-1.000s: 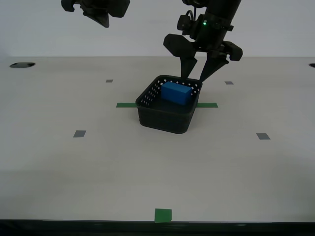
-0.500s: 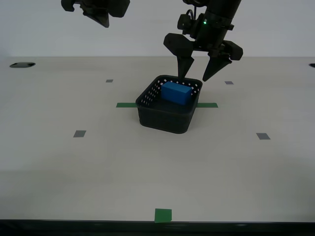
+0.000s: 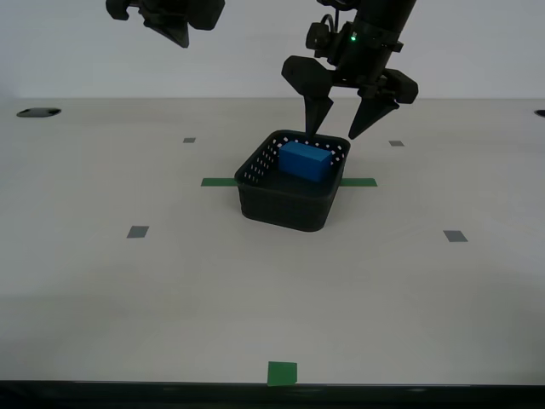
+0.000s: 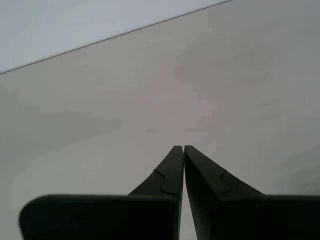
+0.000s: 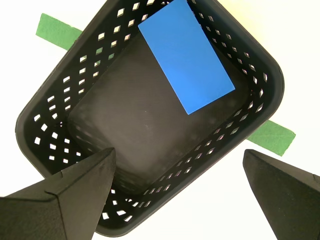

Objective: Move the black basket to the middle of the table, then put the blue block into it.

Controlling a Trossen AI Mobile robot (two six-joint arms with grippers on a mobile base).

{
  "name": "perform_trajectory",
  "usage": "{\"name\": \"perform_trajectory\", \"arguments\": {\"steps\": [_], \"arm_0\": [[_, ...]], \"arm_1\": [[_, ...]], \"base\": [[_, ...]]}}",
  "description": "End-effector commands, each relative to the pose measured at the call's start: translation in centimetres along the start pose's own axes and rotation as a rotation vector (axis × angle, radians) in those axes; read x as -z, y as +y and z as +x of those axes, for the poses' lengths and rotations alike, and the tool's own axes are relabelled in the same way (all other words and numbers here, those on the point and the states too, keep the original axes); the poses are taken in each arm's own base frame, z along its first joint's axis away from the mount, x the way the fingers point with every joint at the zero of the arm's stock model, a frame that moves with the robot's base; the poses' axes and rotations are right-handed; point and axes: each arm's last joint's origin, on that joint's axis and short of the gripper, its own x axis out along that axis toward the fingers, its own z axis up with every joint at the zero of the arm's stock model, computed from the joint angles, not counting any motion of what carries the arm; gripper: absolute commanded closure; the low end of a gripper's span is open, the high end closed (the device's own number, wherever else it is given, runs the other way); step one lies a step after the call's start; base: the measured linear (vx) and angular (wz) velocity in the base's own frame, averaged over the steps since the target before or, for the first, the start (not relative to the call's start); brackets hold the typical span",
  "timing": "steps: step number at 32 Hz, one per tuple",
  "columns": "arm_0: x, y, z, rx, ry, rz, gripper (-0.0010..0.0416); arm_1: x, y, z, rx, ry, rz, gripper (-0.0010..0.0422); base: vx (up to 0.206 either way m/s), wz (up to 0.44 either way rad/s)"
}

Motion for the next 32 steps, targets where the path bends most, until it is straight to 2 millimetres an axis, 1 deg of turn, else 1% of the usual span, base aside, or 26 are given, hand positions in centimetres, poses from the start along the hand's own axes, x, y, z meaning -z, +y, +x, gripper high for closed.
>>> {"name": "perform_trajectory", "arguments": {"steps": [1, 32], "arm_0": [[-0.01, 0.00, -0.04, 0.001, -0.002, 0.001, 0.0051], [-0.18, 0.03, -0.04, -0.002, -0.019, 0.000, 0.0050]], "arm_1": [[-0.02, 0.00, -0.02, 0.001, -0.001, 0.002, 0.0412], [-0.02, 0.00, -0.02, 0.001, -0.001, 0.002, 0.0412]], "base": [[0.000, 0.000], [0.000, 0.000]]}}
